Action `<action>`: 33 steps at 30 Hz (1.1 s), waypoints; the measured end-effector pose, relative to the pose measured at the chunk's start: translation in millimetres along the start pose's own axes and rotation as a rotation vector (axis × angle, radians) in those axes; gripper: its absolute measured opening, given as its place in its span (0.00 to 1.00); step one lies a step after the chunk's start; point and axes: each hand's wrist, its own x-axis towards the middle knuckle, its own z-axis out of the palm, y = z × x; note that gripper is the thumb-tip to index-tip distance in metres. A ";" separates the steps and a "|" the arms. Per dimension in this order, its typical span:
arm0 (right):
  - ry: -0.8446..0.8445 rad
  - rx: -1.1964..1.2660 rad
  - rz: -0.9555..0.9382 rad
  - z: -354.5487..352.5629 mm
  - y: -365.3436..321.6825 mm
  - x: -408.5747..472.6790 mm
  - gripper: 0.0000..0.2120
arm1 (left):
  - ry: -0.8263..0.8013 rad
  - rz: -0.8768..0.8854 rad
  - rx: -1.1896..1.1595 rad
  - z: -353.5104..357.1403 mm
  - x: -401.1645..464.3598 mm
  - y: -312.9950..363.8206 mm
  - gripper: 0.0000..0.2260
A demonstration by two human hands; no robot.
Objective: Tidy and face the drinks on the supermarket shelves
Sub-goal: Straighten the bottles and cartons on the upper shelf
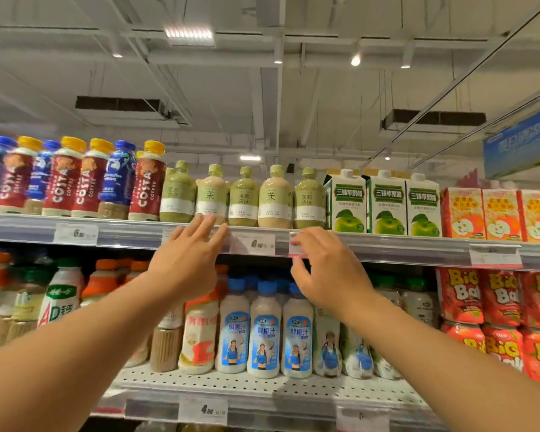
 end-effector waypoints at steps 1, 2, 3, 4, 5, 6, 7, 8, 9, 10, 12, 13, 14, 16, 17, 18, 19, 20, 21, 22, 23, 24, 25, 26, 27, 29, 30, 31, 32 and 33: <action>-0.033 -0.033 -0.005 2.4 -6.8 12.3 0.16 | -0.006 -0.014 0.003 2.0 -3.5 -11.4 0.38; -0.067 -0.065 -0.001 6.6 -13.0 22.8 0.18 | -0.008 -0.024 0.006 4.5 -7.2 -22.1 0.38; -0.101 -0.096 0.018 11.8 -18.4 31.5 0.19 | -0.008 -0.026 0.009 7.2 -10.5 -31.6 0.38; -0.135 -0.125 0.047 16.9 -23.1 38.8 0.20 | -0.010 -0.017 0.012 9.8 -13.3 -40.2 0.37; -0.170 -0.149 0.083 21.7 -26.6 44.3 0.21 | -0.015 0.003 0.015 12.5 -15.5 -47.8 0.38; -0.197 -0.170 0.119 26.0 -28.9 47.9 0.21 | -0.020 0.028 0.015 15.8 -17.0 -54.3 0.38; -0.213 -0.188 0.148 29.9 -30.2 50.1 0.21 | -0.016 0.051 0.011 18.9 -17.5 -59.9 0.38; -0.219 -0.206 0.170 33.1 -30.9 51.6 0.21 | 0.001 0.071 0.005 21.4 -17.2 -64.4 0.38; -0.219 -0.226 0.185 35.3 -31.2 52.7 0.20 | 0.030 0.092 -0.003 22.6 -15.8 -67.7 0.37; -0.215 -0.244 0.194 36.7 -31.4 53.6 0.20 | 0.069 0.114 -0.013 23.1 -13.9 -70.1 0.35; -0.198 -0.265 0.213 38.2 -31.7 56.0 0.19 | 0.164 0.155 -0.057 21.6 -5.3 -74.5 0.29; -0.191 -0.274 0.220 38.4 -32.0 57.8 0.19 | 0.206 0.168 -0.094 19.9 1.8 -77.0 0.26; -0.190 -0.285 0.228 38.6 -32.2 59.8 0.19 | 0.237 0.173 -0.135 17.6 10.7 -79.9 0.24; -0.197 -0.306 0.246 38.1 -33.2 64.6 0.18 | 0.279 0.155 -0.198 12.0 33.2 -88.3 0.24; -0.203 -0.310 0.255 37.3 -34.0 67.3 0.16 | 0.301 0.138 -0.210 8.3 45.9 -93.8 0.24; -0.207 -0.310 0.269 35.9 -34.8 70.4 0.14 | 0.326 0.120 -0.211 3.8 58.7 -100.1 0.24; -0.210 -0.306 0.289 33.8 -35.4 75.0 0.13 | 0.347 0.103 -0.207 -1.7 71.3 -106.9 0.24; -0.209 -0.296 0.311 31.3 -35.8 81.2 0.12 | 0.359 0.086 -0.200 -6.8 82.9 -113.8 0.24; -0.191 -0.275 0.329 28.8 -35.3 89.2 0.11 | 0.361 0.070 -0.188 -11.2 93.4 -120.8 0.25; -0.149 -0.240 0.340 26.6 -33.5 99.2 0.10 | 0.351 0.058 -0.171 -14.6 103.1 -127.6 0.26; -0.097 -0.200 0.348 24.4 -31.1 111.0 0.10 | 0.328 0.050 -0.143 -16.2 111.7 -133.8 0.28; -0.053 -0.164 0.357 22.6 -28.6 124.0 0.11 | 0.299 0.046 -0.101 -16.4 119.2 -139.0 0.29; -0.031 -0.135 0.368 21.0 -25.9 137.6 0.14 | 0.269 0.044 -0.053 -15.5 125.5 -143.1 0.30; -0.029 -0.119 0.381 20.0 -23.1 150.4 0.18 | 0.239 0.039 -0.015 -14.6 130.5 -145.7 0.31; -0.036 -0.115 0.395 19.2 -19.7 161.9 0.21 | 0.212 0.032 0.006 -13.9 134.0 -146.9 0.31; -0.058 -0.118 0.435 19.8 -11.5 181.0 0.26 | 0.190 0.032 0.037 -12.1 138.9 -146.8 0.29; -0.074 -0.123 0.454 20.7 -7.1 188.7 0.28 | 0.190 0.042 0.056 -10.9 140.4 -146.4 0.28; -0.095 -0.125 0.471 22.1 -2.8 195.1 0.29 | 0.188 0.049 0.065 -10.3 141.3 -146.2 0.27; -0.121 -0.124 0.485 23.8 1.1 199.9 0.29 | 0.180 0.047 0.059 -10.1 141.4 -146.1 0.26; -0.150 -0.119 0.494 26.1 4.3 203.2 0.29 | 0.169 0.037 0.044 -10.4 141.2 -146.5 0.26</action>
